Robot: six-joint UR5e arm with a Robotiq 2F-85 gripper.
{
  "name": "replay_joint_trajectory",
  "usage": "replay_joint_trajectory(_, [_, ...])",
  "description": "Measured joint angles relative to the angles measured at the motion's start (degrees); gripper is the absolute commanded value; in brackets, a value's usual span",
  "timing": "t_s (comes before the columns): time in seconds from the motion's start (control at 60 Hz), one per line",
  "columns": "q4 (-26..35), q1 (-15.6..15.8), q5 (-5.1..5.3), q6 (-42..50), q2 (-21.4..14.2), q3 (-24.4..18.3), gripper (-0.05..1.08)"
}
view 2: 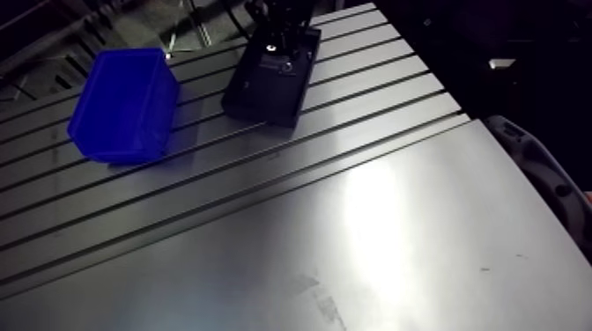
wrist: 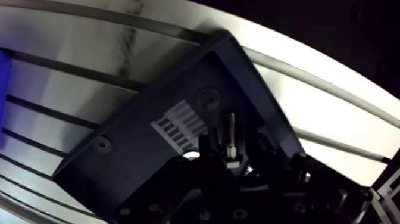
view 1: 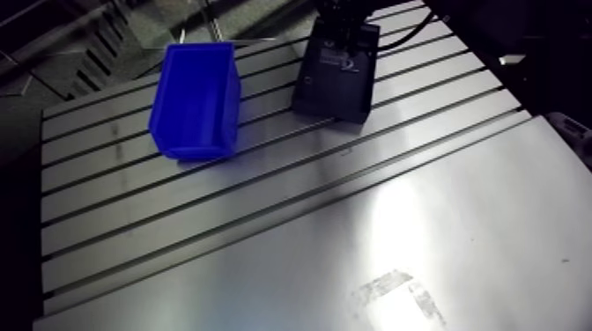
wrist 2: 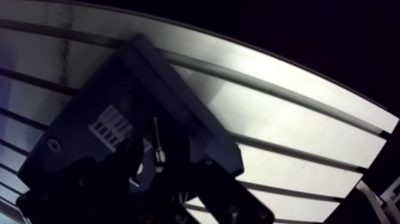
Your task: Pick up the M10 bolt from the tray and put it into the blue bin.
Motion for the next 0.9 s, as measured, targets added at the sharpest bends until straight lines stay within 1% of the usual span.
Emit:
replay_joint_trajectory(0.217, [0.00,-0.04,0.00,-0.01,0.00,0.03,0.65])
replay_joint_trajectory(0.3, [0.00,-0.05,0.00,-0.01,0.00,0.04,0.68])
replay_joint_trajectory(0.6, [0.00,-0.06,0.00,-0.01,0.06,0.11,0.68])
replay_joint_trajectory(0.667, [0.00,-0.04,0.00,-0.01,0.08,0.10,0.72])
replay_joint_trajectory(0.817, [0.00,-0.01,0.00,0.00,0.22,0.02,0.72])
replay_joint_trajectory(0.9, [0.00,0.00,0.00,0.01,0.28,-0.03,0.75])
